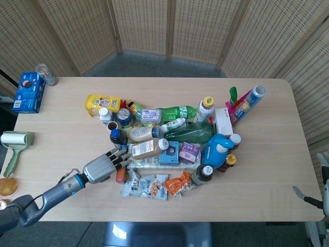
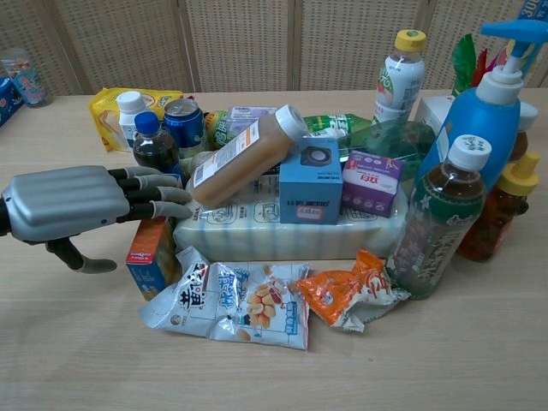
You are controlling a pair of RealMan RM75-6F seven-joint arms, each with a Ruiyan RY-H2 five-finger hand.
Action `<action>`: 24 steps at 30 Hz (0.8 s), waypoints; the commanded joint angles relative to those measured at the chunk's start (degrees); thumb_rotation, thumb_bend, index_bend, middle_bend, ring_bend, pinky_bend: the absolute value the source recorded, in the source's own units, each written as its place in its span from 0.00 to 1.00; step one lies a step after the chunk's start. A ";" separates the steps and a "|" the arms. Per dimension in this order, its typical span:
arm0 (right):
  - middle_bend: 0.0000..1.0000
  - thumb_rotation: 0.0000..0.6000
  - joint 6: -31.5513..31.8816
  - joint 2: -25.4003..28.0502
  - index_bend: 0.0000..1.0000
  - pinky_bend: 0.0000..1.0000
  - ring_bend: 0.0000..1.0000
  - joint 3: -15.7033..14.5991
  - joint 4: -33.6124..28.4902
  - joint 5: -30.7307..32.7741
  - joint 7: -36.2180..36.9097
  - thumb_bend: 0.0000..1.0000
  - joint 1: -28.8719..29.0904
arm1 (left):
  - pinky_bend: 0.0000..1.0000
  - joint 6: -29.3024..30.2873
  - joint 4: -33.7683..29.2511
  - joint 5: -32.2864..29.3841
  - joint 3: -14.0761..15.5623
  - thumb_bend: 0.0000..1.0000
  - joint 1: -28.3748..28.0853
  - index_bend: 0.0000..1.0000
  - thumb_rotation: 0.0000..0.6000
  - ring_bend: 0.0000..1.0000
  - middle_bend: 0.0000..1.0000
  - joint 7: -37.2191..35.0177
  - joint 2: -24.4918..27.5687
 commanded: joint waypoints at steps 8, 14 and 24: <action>0.00 0.83 0.23 0.07 0.00 0.00 0.00 0.11 -0.35 -0.48 -0.29 0.03 -0.09 | 0.71 4.08 -1.07 -1.45 2.44 0.33 2.52 0.55 1.00 0.84 0.57 -2.32 2.10; 0.00 0.83 0.20 0.00 0.00 0.00 0.00 0.13 -0.30 -0.60 -0.12 0.03 -0.14 | 0.71 7.89 -2.42 -1.01 3.27 0.33 3.90 0.54 1.00 0.84 0.57 -1.78 4.33; 0.00 0.82 0.35 -0.16 0.00 0.00 0.00 0.18 0.17 -0.75 0.46 0.03 -0.36 | 0.76 10.59 -3.95 -2.19 3.12 0.33 5.38 0.56 1.00 0.84 0.57 -1.53 6.03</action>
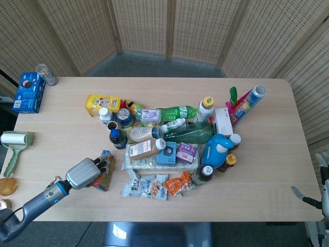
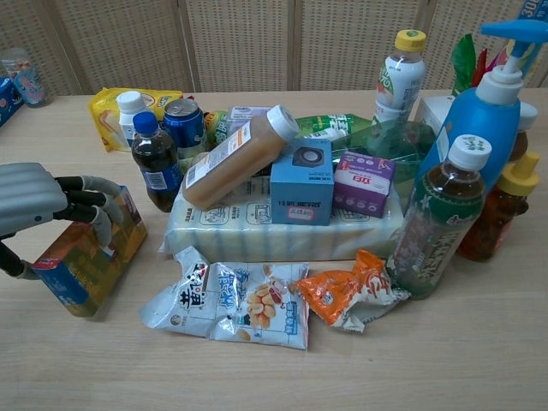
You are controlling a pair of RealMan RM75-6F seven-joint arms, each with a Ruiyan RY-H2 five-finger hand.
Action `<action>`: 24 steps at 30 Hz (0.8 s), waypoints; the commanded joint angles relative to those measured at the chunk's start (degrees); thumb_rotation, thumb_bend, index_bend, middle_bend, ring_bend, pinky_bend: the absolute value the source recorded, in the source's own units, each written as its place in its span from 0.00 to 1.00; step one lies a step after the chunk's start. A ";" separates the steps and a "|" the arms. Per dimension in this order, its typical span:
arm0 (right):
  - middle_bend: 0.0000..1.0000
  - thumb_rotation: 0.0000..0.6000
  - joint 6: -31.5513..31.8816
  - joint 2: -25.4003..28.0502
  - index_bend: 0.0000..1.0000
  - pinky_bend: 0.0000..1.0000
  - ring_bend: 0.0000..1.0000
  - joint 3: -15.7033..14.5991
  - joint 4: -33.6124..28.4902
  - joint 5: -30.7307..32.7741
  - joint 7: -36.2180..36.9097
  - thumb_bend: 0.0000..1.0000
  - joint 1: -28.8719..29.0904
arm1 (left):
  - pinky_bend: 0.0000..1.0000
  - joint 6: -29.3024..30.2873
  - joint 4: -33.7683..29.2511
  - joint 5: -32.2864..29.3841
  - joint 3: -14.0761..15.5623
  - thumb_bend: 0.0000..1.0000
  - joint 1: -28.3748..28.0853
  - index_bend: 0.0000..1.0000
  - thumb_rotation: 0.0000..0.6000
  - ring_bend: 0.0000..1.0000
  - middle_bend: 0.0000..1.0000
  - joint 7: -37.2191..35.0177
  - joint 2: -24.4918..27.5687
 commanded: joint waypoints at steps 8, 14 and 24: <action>0.00 0.83 -0.20 -0.22 0.00 0.00 0.00 -0.04 0.69 -0.01 0.98 0.03 -0.15 | 0.77 8.41 -4.31 -1.71 -2.82 0.33 2.77 0.56 1.00 0.83 0.55 0.31 5.07; 0.00 0.82 -0.59 -0.63 0.00 0.00 0.00 0.15 1.40 -0.21 1.51 0.03 0.20 | 0.76 13.23 -9.93 -3.99 -4.96 0.33 4.82 0.55 1.00 0.83 0.55 -1.90 10.24; 0.00 0.83 -1.96 -1.99 0.00 0.00 0.00 0.17 3.26 -0.54 3.23 0.03 1.07 | 0.76 21.48 -21.63 -7.15 -11.76 0.33 6.45 0.54 1.00 0.82 0.53 -3.82 22.08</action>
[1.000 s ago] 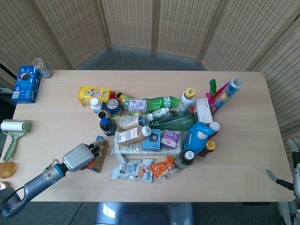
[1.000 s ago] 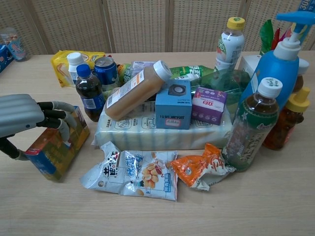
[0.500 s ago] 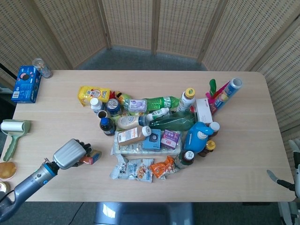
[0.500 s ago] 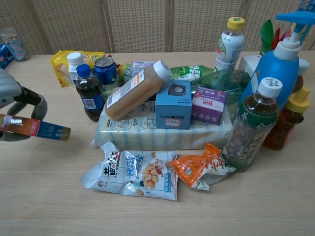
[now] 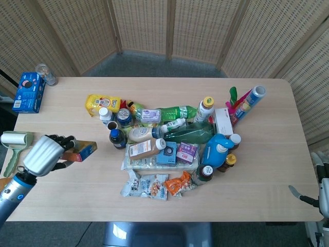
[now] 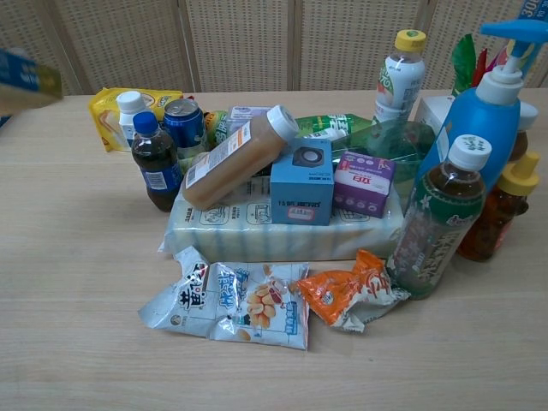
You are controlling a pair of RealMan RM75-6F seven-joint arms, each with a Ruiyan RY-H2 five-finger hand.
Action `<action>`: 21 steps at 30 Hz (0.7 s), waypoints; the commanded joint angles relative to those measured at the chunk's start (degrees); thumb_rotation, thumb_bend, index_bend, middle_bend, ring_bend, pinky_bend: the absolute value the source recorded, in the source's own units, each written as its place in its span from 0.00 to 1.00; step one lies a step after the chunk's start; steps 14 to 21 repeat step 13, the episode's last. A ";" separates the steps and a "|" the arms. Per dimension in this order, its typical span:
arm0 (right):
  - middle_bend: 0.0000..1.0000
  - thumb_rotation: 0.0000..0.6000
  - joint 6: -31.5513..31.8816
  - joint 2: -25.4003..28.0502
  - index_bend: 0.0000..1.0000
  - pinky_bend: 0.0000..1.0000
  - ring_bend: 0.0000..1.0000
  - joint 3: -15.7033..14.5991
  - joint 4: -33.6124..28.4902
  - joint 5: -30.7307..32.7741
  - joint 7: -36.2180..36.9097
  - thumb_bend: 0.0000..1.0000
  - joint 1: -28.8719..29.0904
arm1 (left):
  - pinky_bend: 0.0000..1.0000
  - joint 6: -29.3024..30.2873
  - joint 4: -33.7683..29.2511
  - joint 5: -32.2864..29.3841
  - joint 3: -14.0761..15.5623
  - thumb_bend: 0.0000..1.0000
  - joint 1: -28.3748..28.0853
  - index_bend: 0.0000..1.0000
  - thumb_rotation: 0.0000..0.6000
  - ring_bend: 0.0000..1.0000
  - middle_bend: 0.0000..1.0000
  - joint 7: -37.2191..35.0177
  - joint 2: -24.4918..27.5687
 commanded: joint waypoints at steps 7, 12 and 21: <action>0.00 0.83 -1.00 -1.76 0.00 0.00 0.00 -0.09 2.18 -0.02 1.62 0.04 0.56 | 0.76 3.75 -9.11 -3.58 -6.34 0.33 0.96 0.54 1.00 0.81 0.52 -0.58 9.10; 0.00 0.83 -1.24 -2.10 0.00 0.00 0.00 -0.09 2.80 0.09 1.90 0.04 0.65 | 0.76 3.06 -10.24 -4.07 -7.30 0.33 0.98 0.54 1.00 0.81 0.51 -0.76 9.37; 0.00 0.83 -1.22 -2.07 0.00 0.00 0.00 -0.04 2.82 0.20 1.93 0.04 0.63 | 0.76 2.73 -10.23 -4.02 -7.36 0.33 0.97 0.54 1.00 0.81 0.51 -0.59 9.28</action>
